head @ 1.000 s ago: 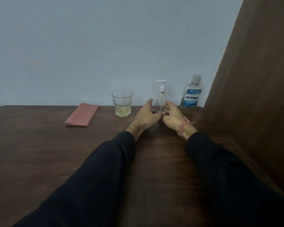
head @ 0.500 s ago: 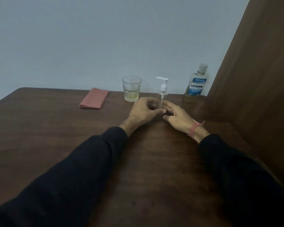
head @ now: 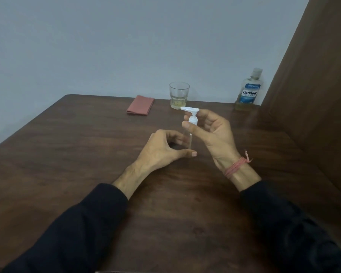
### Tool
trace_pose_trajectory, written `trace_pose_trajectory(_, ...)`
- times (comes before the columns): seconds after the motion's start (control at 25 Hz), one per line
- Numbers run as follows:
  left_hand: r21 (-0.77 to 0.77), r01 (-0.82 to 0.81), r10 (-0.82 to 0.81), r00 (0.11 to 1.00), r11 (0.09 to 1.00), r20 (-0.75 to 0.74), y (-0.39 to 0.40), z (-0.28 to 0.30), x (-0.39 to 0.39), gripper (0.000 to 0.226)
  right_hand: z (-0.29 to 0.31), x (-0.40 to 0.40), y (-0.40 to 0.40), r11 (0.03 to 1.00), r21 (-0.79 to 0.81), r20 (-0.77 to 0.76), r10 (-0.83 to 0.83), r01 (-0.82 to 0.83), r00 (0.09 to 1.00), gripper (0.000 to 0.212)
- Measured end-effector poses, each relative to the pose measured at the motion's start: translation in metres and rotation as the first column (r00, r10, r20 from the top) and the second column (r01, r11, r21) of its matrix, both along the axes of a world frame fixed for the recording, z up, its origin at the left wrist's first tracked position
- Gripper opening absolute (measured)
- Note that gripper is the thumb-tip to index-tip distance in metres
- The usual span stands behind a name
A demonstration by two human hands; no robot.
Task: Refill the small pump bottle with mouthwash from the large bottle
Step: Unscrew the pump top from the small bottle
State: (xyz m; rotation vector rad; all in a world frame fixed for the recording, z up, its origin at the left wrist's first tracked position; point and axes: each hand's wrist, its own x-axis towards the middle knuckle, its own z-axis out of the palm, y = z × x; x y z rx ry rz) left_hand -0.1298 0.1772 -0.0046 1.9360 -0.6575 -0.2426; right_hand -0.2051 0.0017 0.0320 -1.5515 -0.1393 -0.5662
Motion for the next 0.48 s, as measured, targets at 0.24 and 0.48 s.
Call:
trace_pose_trajectory(0.24,-0.167,0.095,-0.09,0.995,0.981,0.037,-0.0044,0.0021,0.0027,0.062,-0.0092,0.0055,0.0031,0.998,0.055,0.012,-0.01,0.009,1.0,0.033)
trace_pose_trajectory(0.48,-0.226,0.102,-0.092,0.994,0.969,0.052,-0.0065,-0.0001,0.0026,0.056,-0.0117,0.0018,0.0023,0.989,0.145,-0.007,0.019,-0.017,1.0,0.033)
